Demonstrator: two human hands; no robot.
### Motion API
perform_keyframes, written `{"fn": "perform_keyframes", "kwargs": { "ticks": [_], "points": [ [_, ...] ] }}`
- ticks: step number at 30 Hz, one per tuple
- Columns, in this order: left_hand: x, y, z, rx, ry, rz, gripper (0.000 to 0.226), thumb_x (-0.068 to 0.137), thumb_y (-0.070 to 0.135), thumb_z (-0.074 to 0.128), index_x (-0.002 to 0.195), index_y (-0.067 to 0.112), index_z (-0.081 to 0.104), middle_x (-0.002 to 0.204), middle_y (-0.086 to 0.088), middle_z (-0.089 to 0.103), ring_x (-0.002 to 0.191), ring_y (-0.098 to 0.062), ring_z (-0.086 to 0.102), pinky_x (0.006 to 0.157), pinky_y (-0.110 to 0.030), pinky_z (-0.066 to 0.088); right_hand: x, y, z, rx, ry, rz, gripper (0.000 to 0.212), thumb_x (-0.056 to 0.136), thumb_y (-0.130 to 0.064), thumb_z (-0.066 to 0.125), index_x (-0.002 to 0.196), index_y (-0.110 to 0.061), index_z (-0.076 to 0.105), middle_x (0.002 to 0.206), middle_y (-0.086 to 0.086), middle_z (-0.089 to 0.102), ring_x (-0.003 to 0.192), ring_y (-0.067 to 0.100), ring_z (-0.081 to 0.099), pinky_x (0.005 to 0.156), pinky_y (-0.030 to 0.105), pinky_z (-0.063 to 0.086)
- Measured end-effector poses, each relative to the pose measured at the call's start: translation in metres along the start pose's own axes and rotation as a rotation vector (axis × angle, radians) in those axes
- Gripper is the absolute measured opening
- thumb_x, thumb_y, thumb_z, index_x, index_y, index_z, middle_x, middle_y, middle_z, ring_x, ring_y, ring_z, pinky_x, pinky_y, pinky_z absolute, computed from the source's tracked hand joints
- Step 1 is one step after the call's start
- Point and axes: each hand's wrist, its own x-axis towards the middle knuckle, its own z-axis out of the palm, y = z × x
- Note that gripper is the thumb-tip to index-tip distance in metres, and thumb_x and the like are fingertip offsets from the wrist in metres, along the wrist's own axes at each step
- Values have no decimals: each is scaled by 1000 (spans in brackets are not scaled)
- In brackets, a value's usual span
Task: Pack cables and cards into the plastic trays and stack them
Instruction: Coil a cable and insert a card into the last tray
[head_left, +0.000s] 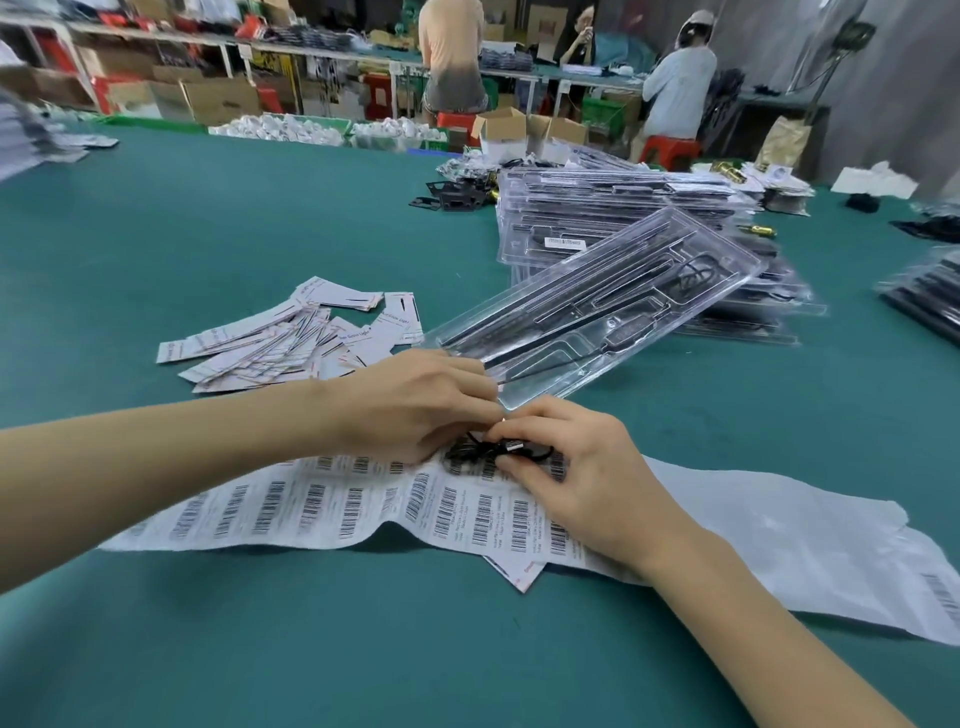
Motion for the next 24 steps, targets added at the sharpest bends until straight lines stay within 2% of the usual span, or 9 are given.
{"fn": "perform_keyframes", "kwargs": {
  "ticks": [2, 4, 8, 14, 19, 21, 24],
  "points": [
    [-4, -1, 6, 8, 81, 43, 14, 102, 17, 54, 101, 14, 68, 95, -1, 64, 89, -22, 55, 79, -40, 49, -1, -1, 1, -16, 27, -4, 22, 88, -11, 75, 108, -21, 77, 103, -9, 65, 91, -1, 60, 86, 8, 42],
    [-3, -3, 8, -18, 129, 44, 12, 100, 15, 54, 96, 15, 65, 90, 3, 60, 85, -18, 53, 74, -39, 49, -2, 0, 1, -21, 46, 5, 23, 88, -10, 76, 107, -21, 78, 102, -7, 62, 93, 1, 59, 86, 9, 42],
    [-2, -3, 10, -83, 168, 9, 16, 100, 17, 51, 94, 14, 65, 88, 4, 60, 84, -18, 53, 72, -38, 48, -3, 0, 0, -20, 42, 1, 23, 87, -8, 76, 107, -18, 79, 101, -5, 63, 91, 3, 60, 86, 10, 43],
    [-3, -4, 6, -179, 179, -29, 8, 95, 9, 61, 94, 10, 69, 89, 2, 62, 82, -17, 55, 71, -37, 48, -5, 1, 1, -14, 66, -34, 24, 86, -7, 77, 106, -18, 79, 99, -5, 63, 88, 3, 61, 84, 9, 44],
    [-2, -7, -7, -221, 166, -24, 7, 94, 7, 63, 91, 11, 67, 89, 8, 58, 79, -6, 51, 69, -25, 45, -8, 1, 6, -82, 85, -101, 26, 88, -2, 74, 111, -14, 77, 114, 0, 61, 98, 7, 61, 89, 19, 50],
    [-4, -8, -9, -231, 171, -23, 7, 95, 6, 62, 92, 9, 68, 90, 5, 60, 79, -10, 53, 69, -29, 46, -8, -1, 5, -154, 84, -140, 30, 87, 1, 73, 114, -12, 75, 119, 4, 60, 105, 13, 62, 92, 25, 52],
    [-7, -7, -7, -248, 189, -23, 7, 97, 7, 61, 95, 7, 68, 91, 0, 60, 81, -15, 54, 70, -34, 47, -8, -1, 3, -234, 71, -204, 32, 86, 4, 73, 115, -8, 74, 123, 9, 59, 109, 19, 62, 94, 28, 52]
  ]
}}
